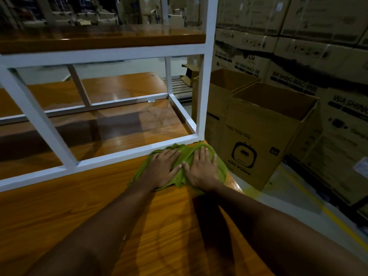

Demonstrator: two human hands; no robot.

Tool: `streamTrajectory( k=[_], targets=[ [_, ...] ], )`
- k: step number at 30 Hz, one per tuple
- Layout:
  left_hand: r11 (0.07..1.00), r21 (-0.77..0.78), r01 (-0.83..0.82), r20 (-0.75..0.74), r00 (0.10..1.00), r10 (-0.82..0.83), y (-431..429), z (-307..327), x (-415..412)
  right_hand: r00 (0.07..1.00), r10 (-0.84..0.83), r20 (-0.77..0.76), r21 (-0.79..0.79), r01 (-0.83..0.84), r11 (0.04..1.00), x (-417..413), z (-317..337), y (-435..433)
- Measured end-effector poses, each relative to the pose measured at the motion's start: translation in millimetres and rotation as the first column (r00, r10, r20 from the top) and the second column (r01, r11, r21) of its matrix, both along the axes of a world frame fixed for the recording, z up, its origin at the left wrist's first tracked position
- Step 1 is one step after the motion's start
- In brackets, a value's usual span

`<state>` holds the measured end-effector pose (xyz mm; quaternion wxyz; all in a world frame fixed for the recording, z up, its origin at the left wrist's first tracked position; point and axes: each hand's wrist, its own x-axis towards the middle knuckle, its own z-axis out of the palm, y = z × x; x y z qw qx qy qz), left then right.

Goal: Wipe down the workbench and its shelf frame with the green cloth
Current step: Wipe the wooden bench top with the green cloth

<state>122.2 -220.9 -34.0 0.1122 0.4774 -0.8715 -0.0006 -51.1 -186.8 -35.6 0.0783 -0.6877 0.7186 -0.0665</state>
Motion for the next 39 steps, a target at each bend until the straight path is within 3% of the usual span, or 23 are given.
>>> streamTrajectory(
  k=[4, 12, 17, 39],
  targets=[
    [1.0, 0.009, -0.016, -0.004, 1.0, 0.016, -5, -7, 7, 0.99, 0.129, -0.057, 0.016, -0.129, 0.992, 11, -1, -27],
    [0.966, 0.092, -0.242, 0.075, 0.969, 0.235, 27, -5, 44, 0.953, 0.297, -0.068, 0.007, -0.297, 0.955, 25, 0, -9],
    [0.922, 0.17, -0.347, 0.09, 0.937, 0.336, 62, -1, 40, 0.954, 0.295, -0.047, -0.001, -0.295, 0.955, 35, 2, 27],
    [0.949, 0.188, -0.254, 0.137, 0.963, 0.231, 279, -2, 54, 0.977, 0.191, -0.093, 0.023, -0.189, 0.982, 32, 6, 278]
  ],
)
